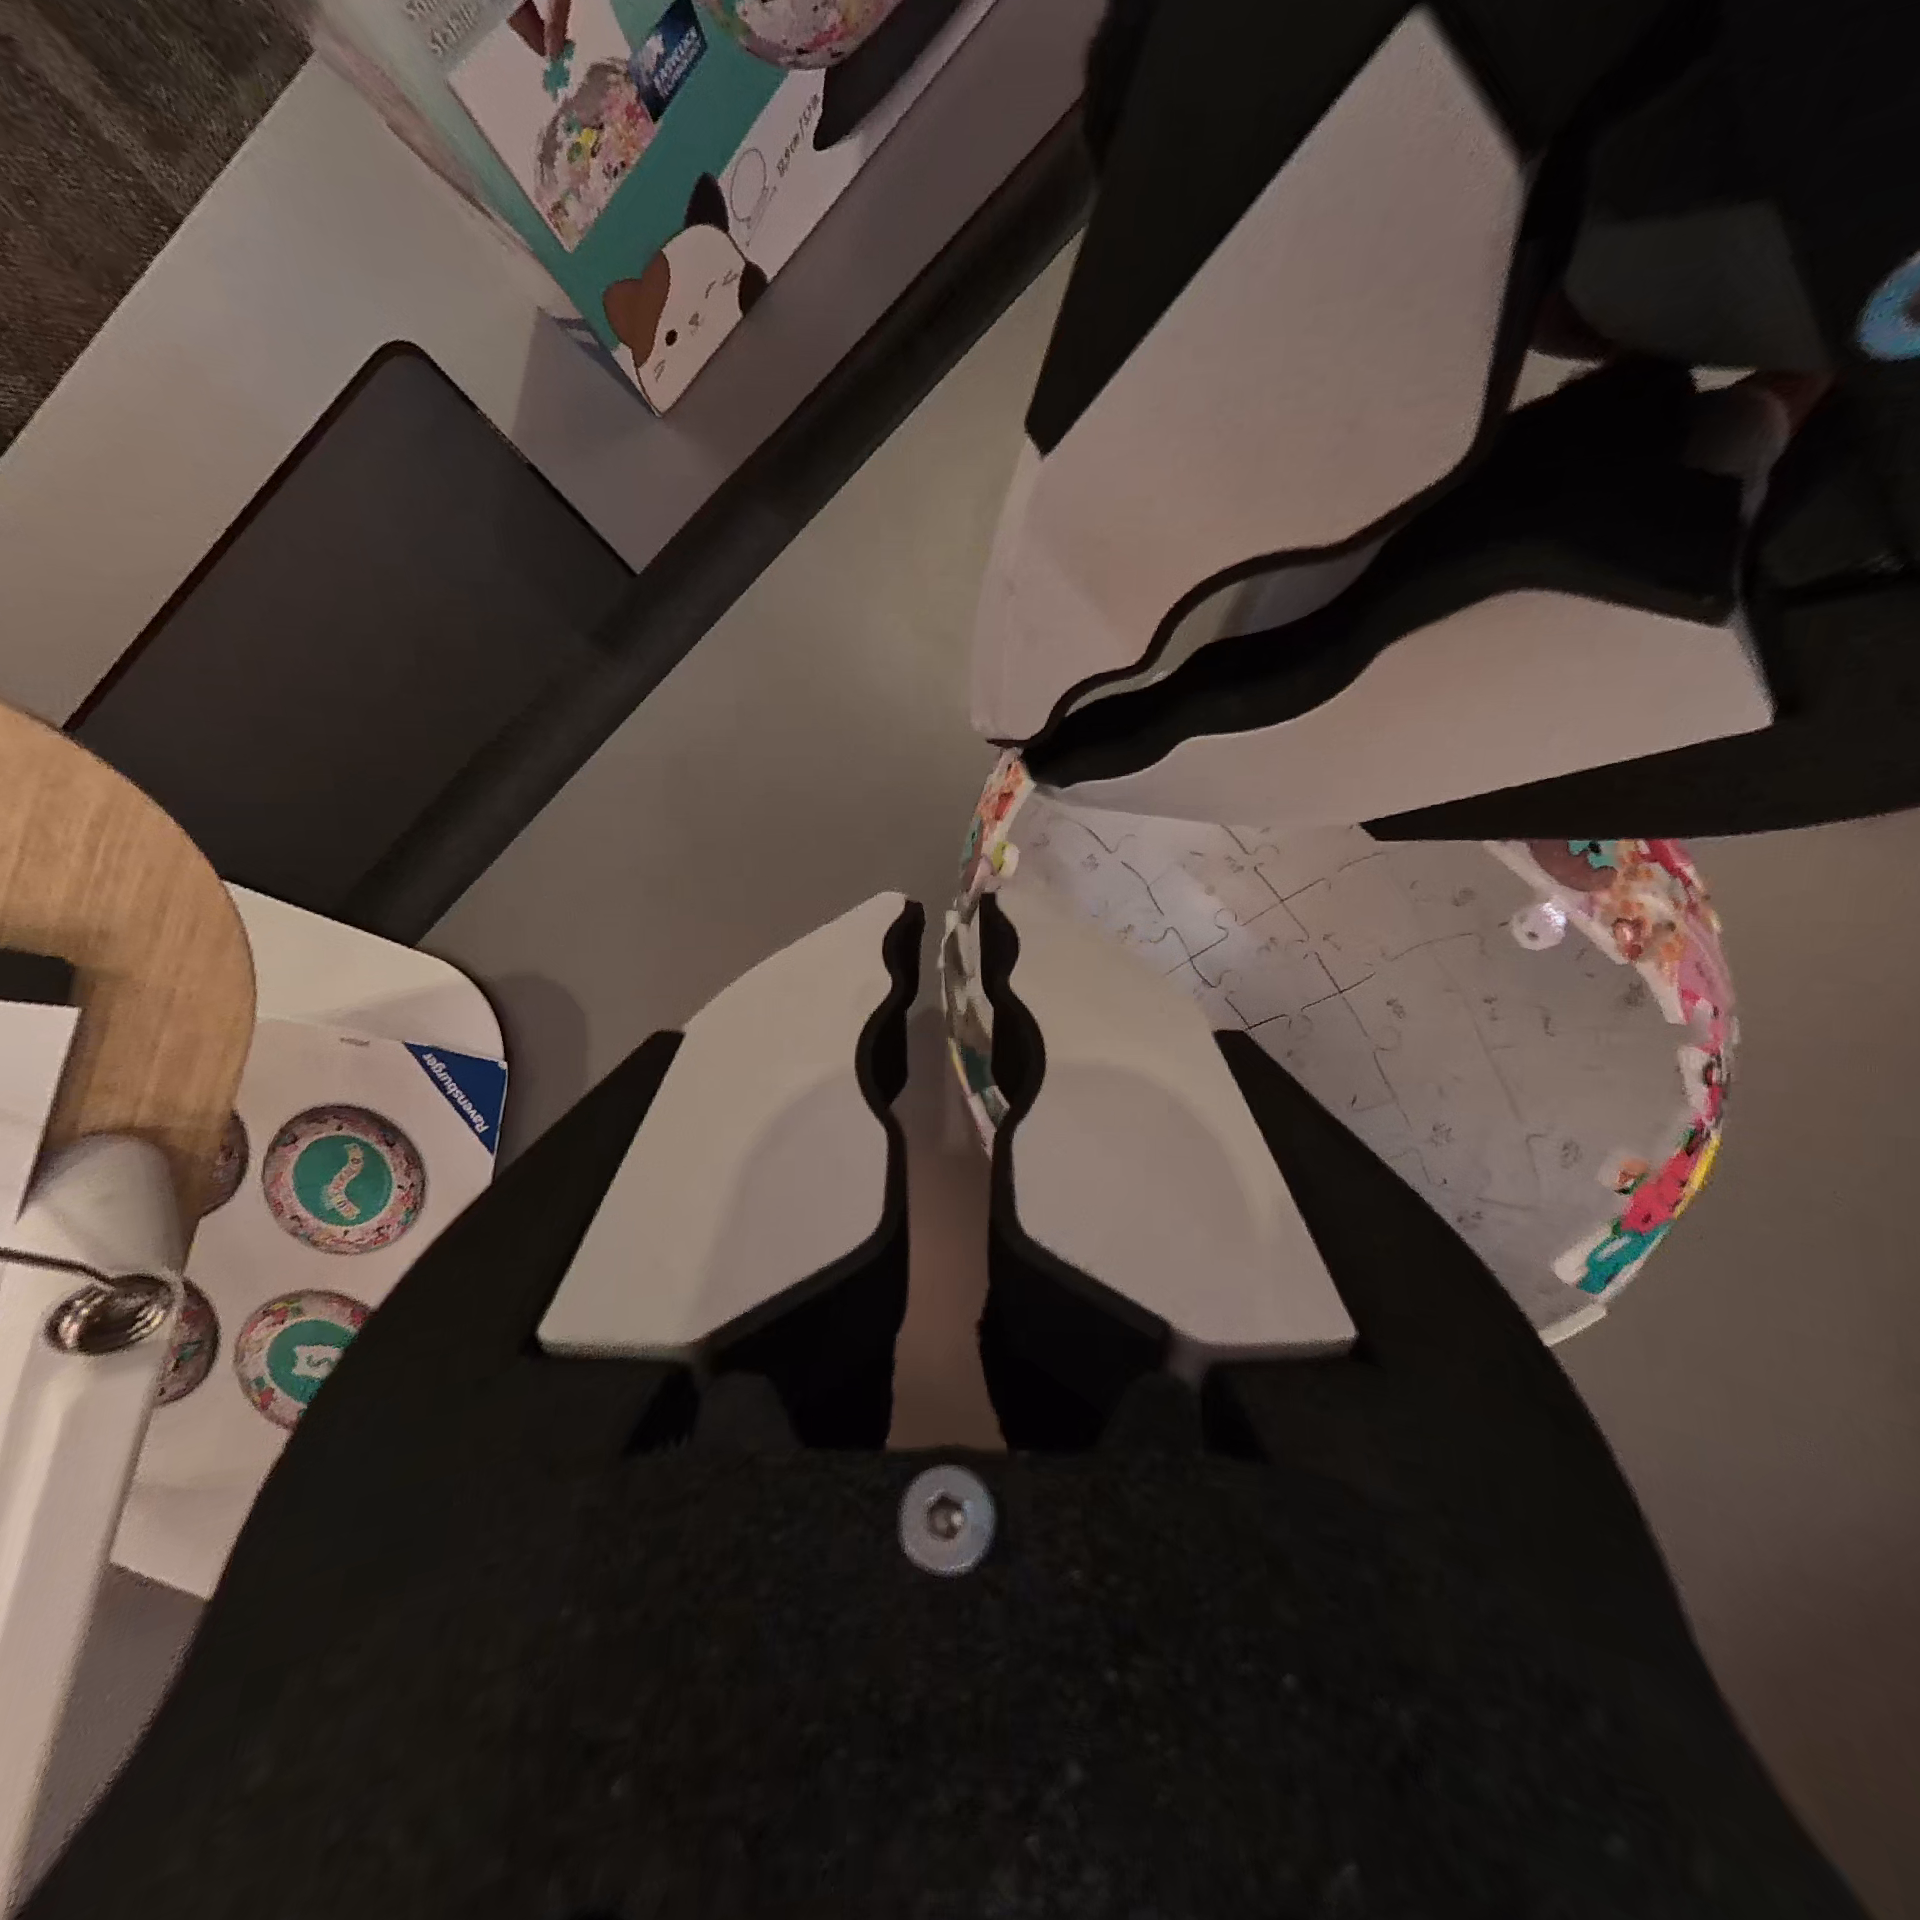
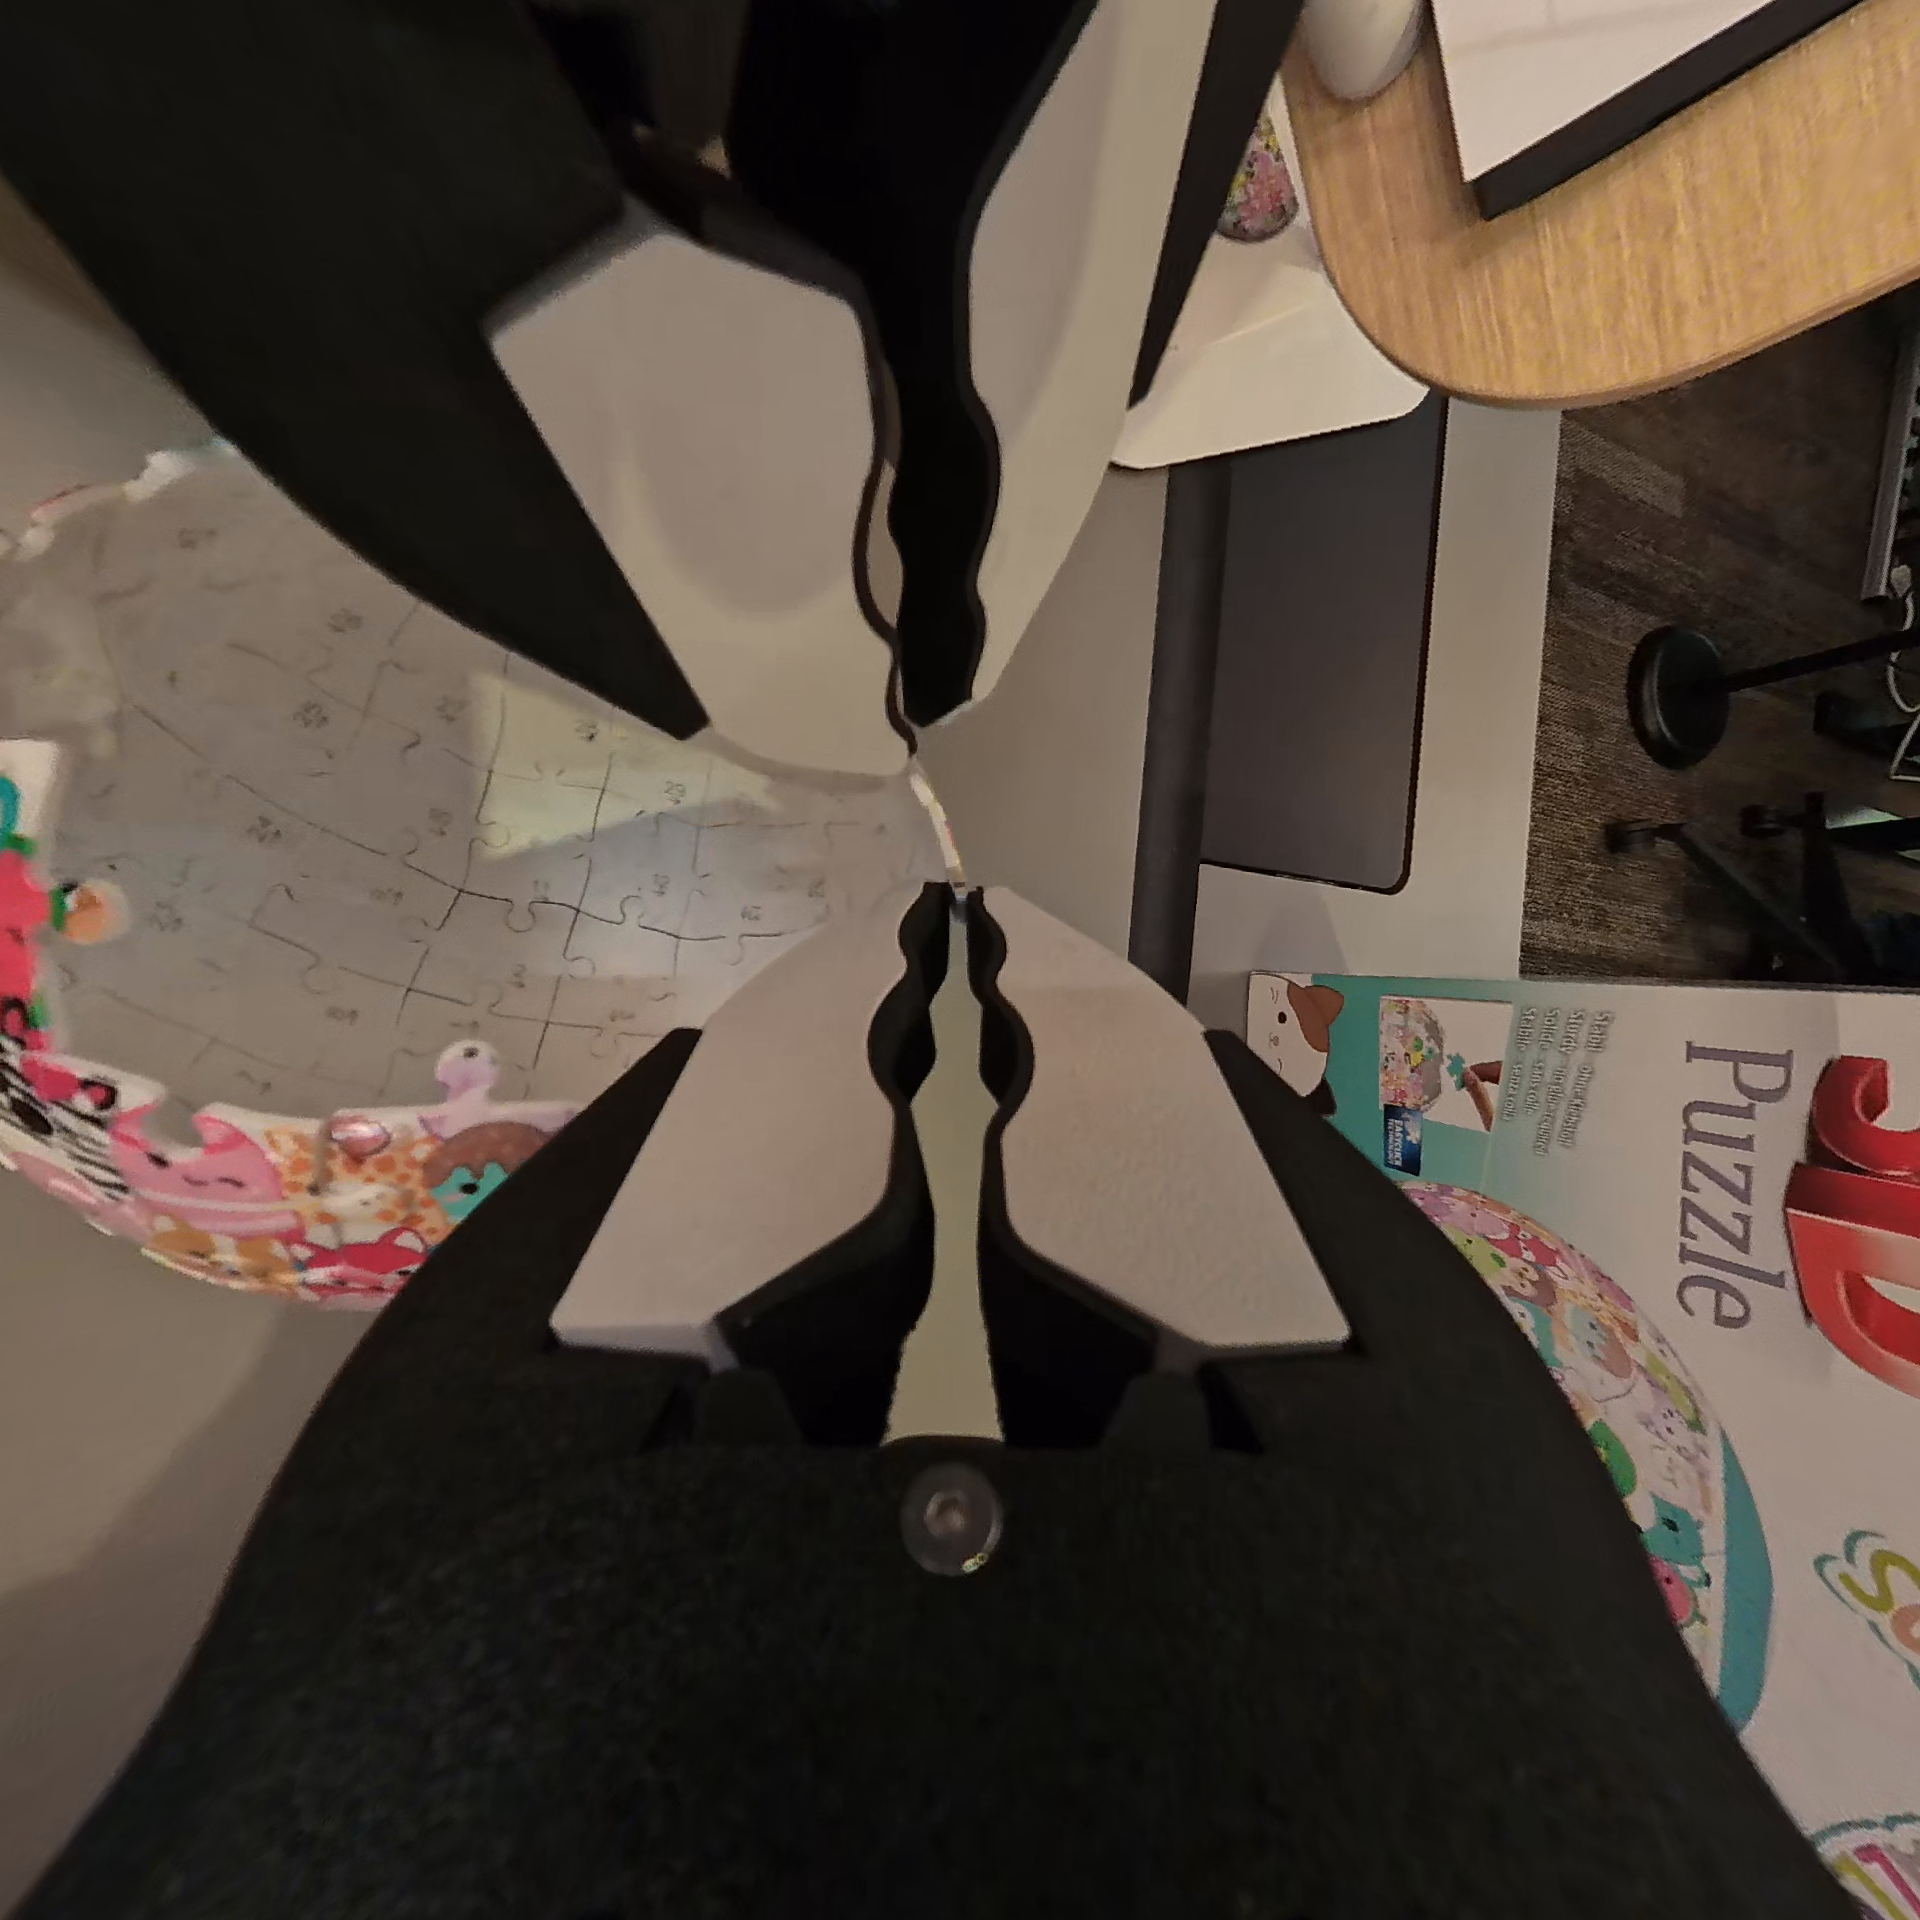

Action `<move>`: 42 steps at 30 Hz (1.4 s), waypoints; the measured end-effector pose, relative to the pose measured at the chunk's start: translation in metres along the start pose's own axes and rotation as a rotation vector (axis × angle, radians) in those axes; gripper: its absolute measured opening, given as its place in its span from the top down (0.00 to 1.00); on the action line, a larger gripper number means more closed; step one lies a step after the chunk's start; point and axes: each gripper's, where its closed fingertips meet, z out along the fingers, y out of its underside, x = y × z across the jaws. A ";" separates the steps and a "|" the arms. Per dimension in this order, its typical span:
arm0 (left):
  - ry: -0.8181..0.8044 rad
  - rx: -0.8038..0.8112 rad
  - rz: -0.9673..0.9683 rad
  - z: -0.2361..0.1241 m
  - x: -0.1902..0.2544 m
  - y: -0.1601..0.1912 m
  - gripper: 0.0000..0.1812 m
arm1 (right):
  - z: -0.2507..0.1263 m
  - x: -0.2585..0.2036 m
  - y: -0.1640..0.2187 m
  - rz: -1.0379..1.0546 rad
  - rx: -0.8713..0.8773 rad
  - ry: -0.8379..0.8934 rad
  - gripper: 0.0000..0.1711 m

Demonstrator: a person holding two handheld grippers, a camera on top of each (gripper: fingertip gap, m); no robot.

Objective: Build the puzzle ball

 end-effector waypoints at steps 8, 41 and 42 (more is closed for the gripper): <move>-0.024 0.007 -0.004 -0.002 -0.002 0.004 0.95 | 0.000 0.000 -0.001 -0.009 -0.002 0.010 0.98; -0.054 0.071 0.100 -0.005 0.001 0.000 0.99 | -0.021 0.009 0.002 0.016 0.292 -0.168 0.86; -0.054 0.072 0.099 -0.005 0.001 0.000 0.99 | -0.020 0.012 0.003 0.065 0.329 -0.203 0.86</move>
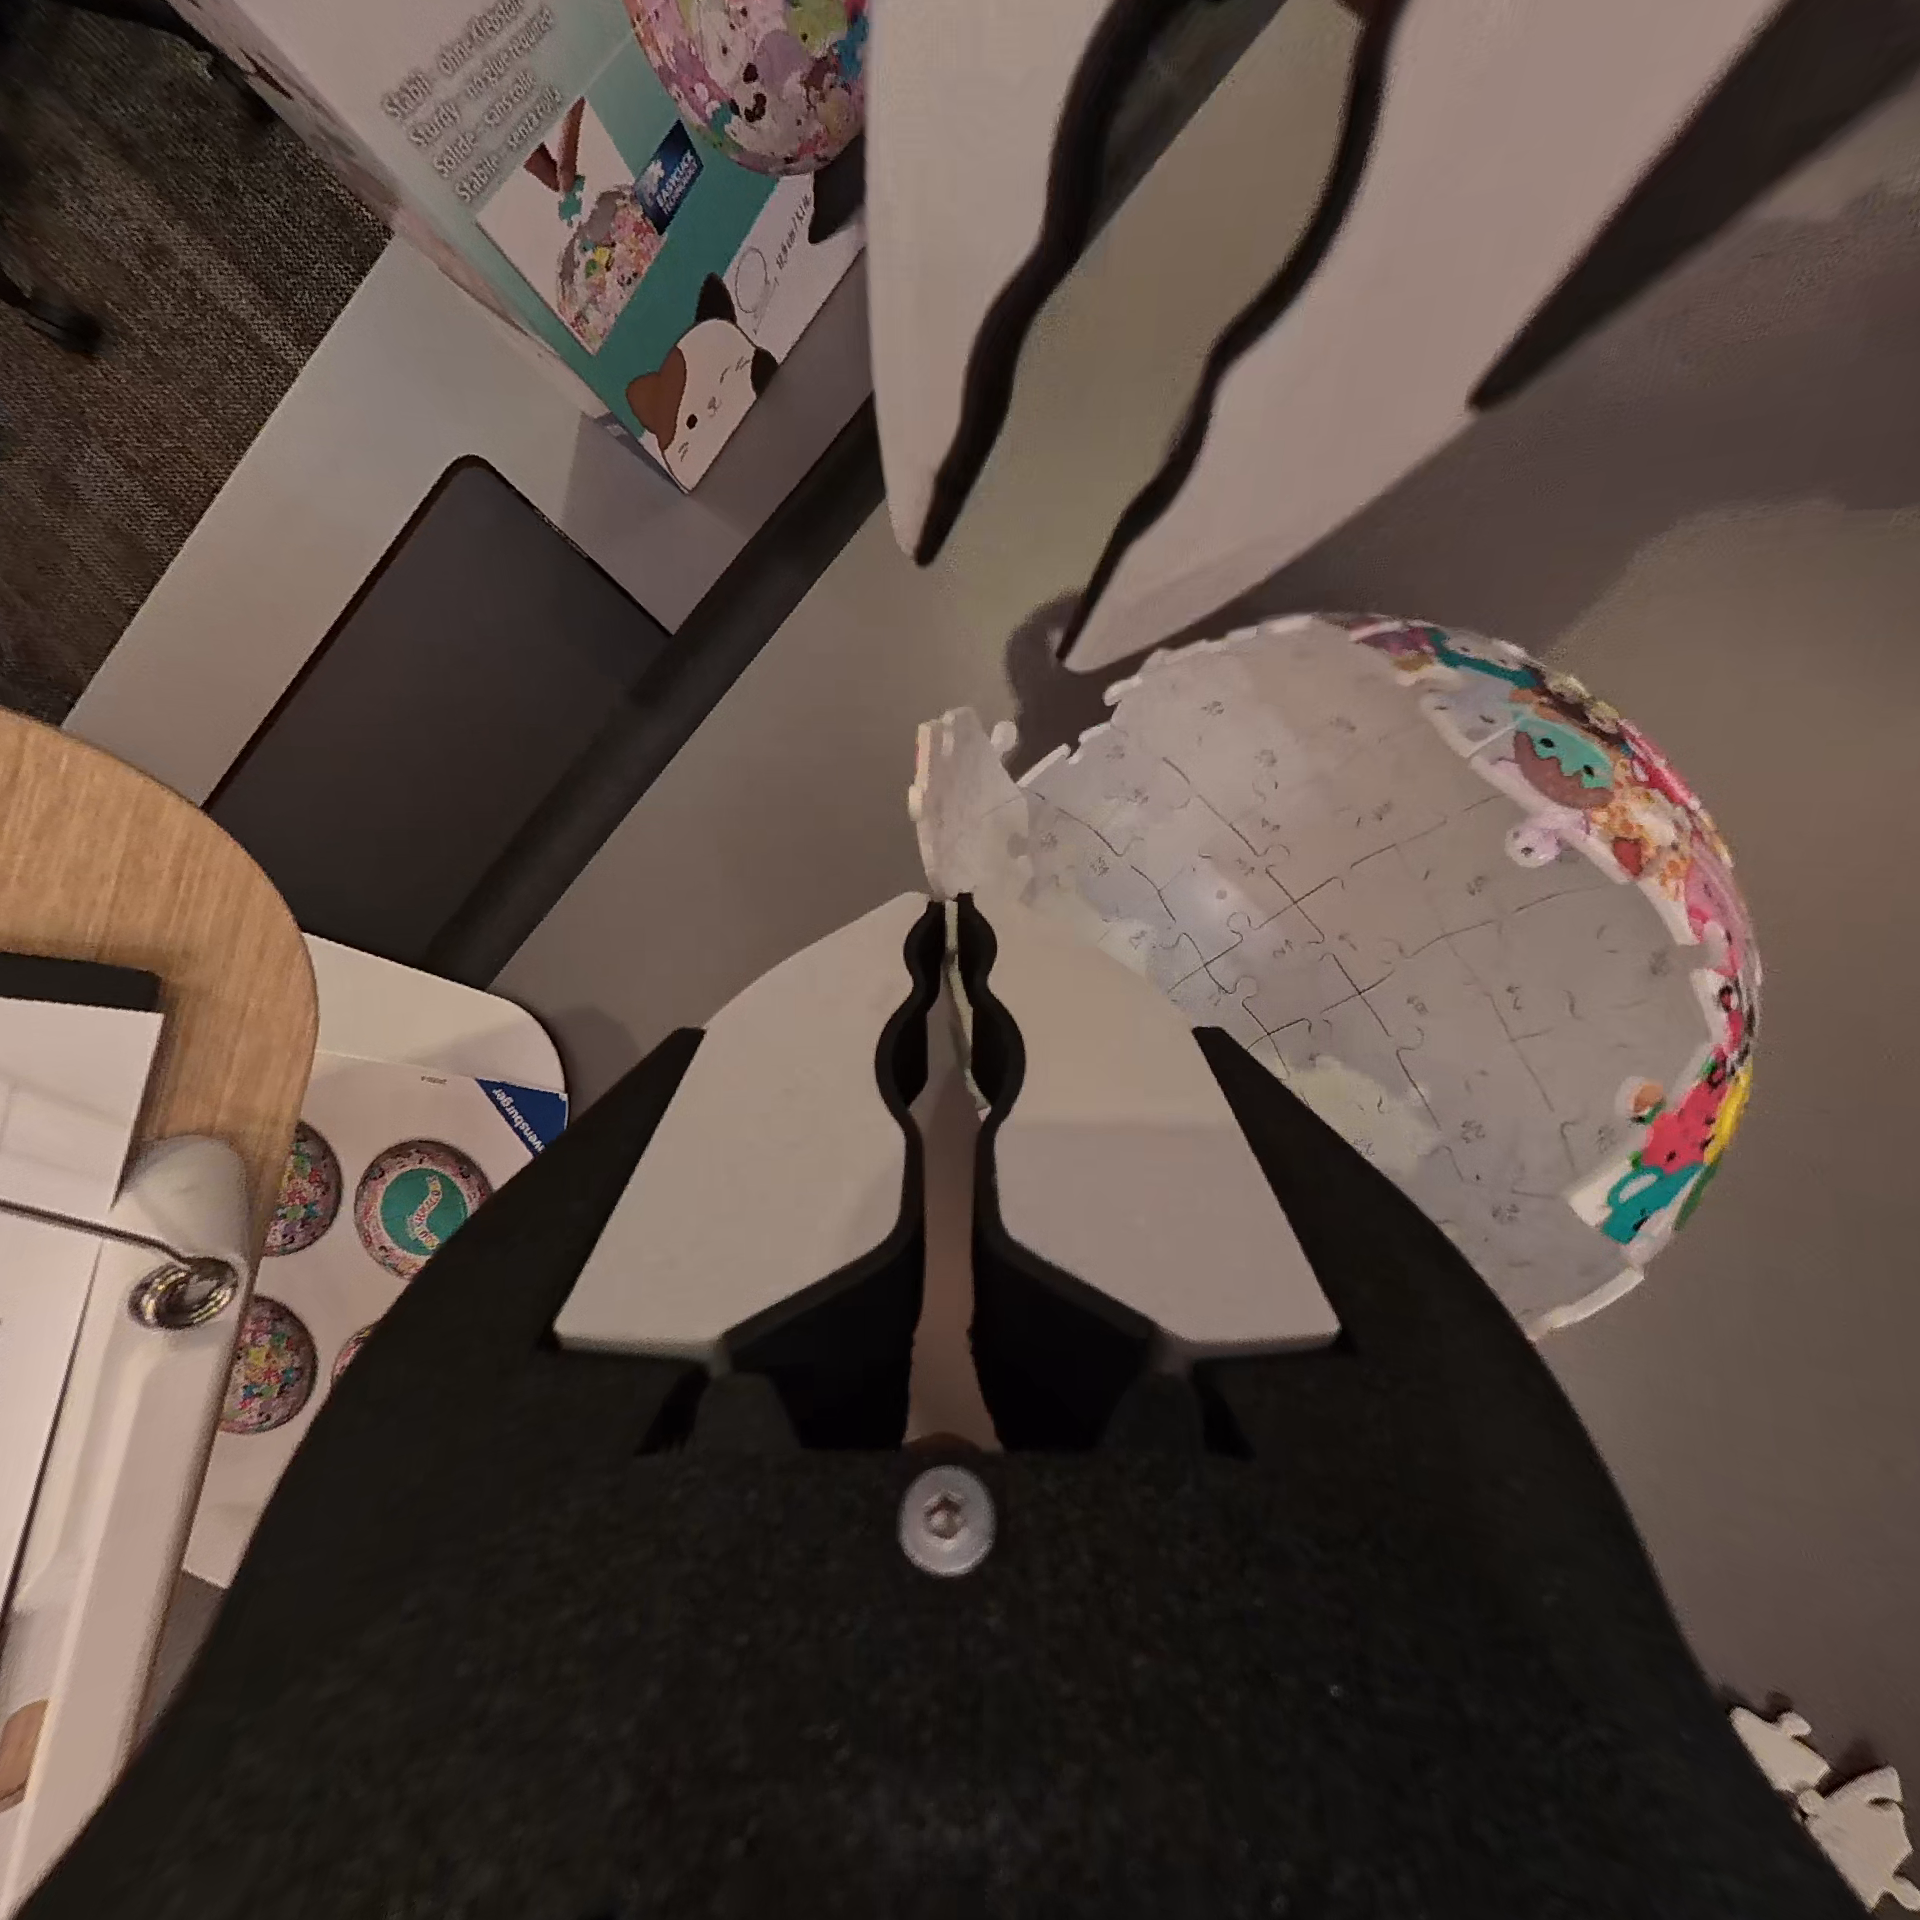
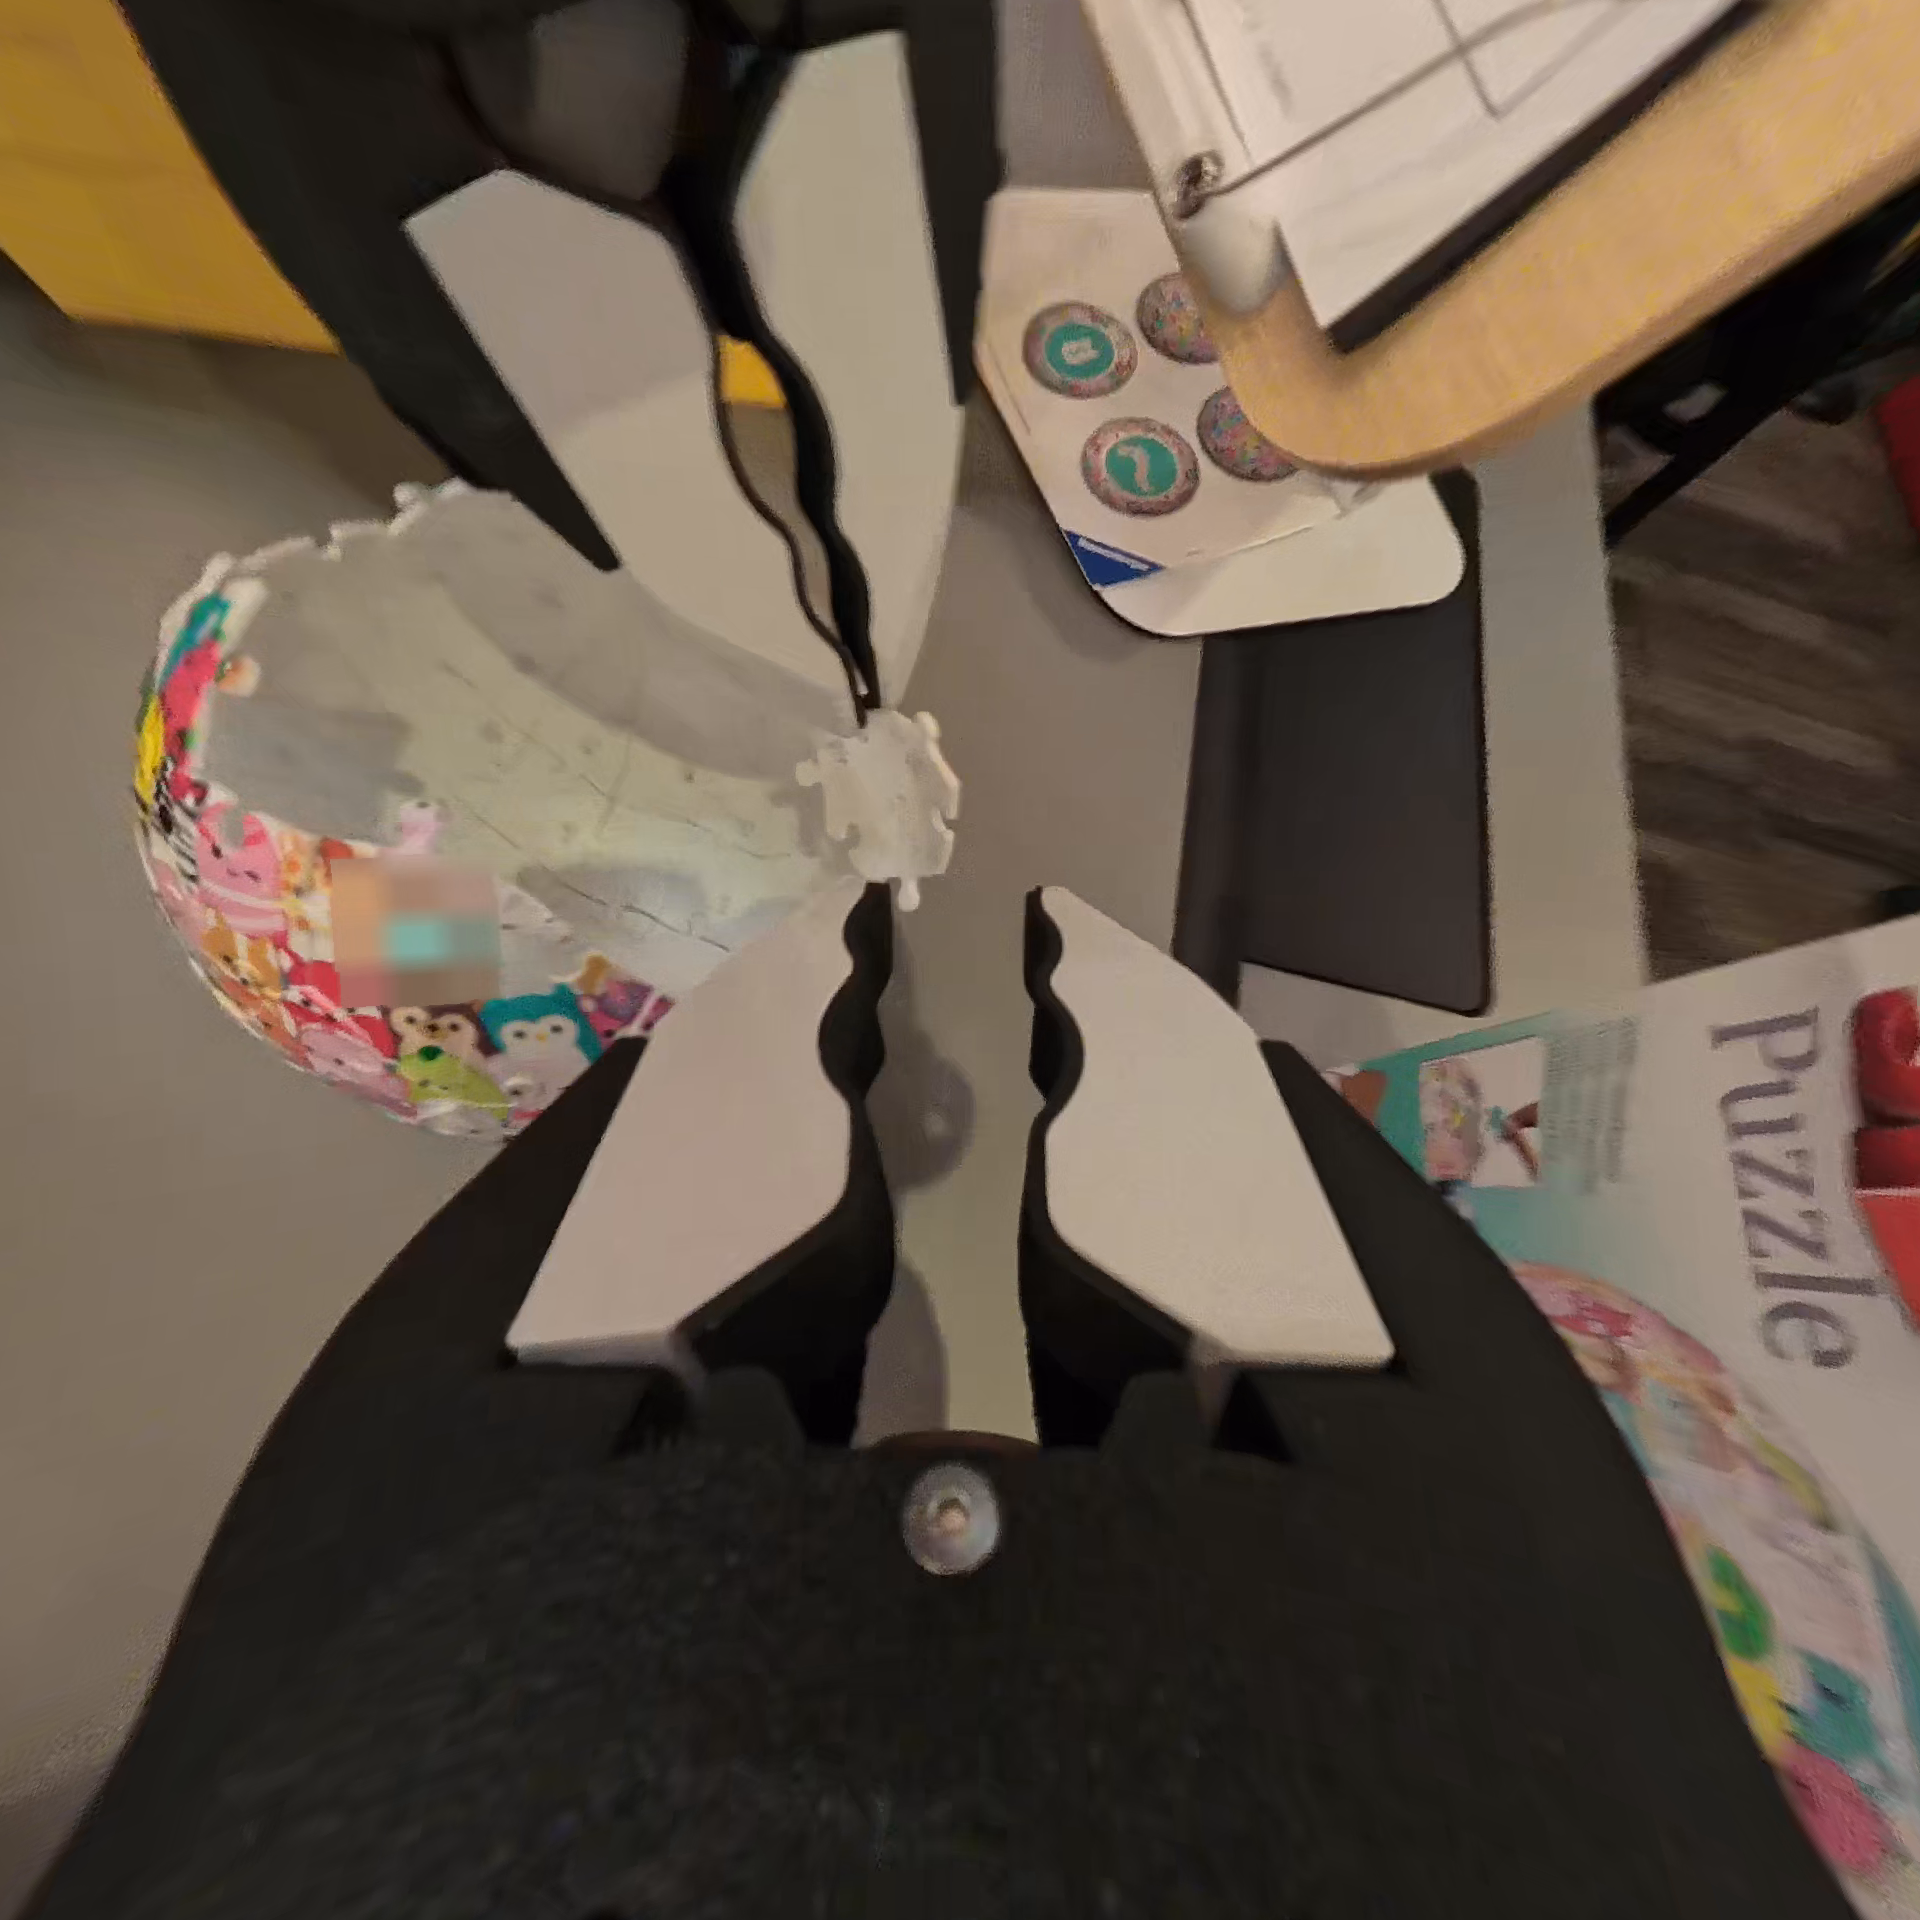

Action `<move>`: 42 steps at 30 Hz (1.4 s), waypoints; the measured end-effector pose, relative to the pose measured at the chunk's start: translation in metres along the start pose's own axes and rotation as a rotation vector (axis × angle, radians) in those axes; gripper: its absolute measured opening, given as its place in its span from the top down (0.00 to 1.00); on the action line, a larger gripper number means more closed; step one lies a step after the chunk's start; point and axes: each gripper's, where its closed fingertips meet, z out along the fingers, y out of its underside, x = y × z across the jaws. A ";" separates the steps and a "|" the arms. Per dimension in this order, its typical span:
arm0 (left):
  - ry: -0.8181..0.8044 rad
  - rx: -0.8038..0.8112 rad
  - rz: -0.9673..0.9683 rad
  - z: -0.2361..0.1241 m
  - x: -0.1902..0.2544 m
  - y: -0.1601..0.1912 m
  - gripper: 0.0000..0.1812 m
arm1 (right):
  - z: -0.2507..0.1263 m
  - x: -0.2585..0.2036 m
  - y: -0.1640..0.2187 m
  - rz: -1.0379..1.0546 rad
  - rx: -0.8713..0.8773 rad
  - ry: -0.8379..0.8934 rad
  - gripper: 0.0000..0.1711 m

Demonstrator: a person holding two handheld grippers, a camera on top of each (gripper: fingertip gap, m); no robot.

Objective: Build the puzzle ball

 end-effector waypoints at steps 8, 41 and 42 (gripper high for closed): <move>-0.002 0.002 0.006 -0.001 0.000 -0.001 0.99 | 0.037 -0.010 0.002 0.142 0.089 -0.290 0.91; 0.291 -0.038 -0.110 0.049 -0.029 0.020 1.00 | 0.035 -0.009 -0.001 -0.120 -0.047 -0.003 0.99; 0.314 -0.059 -0.111 0.051 -0.027 0.023 1.00 | 0.035 -0.008 -0.001 -0.119 -0.039 -0.004 0.99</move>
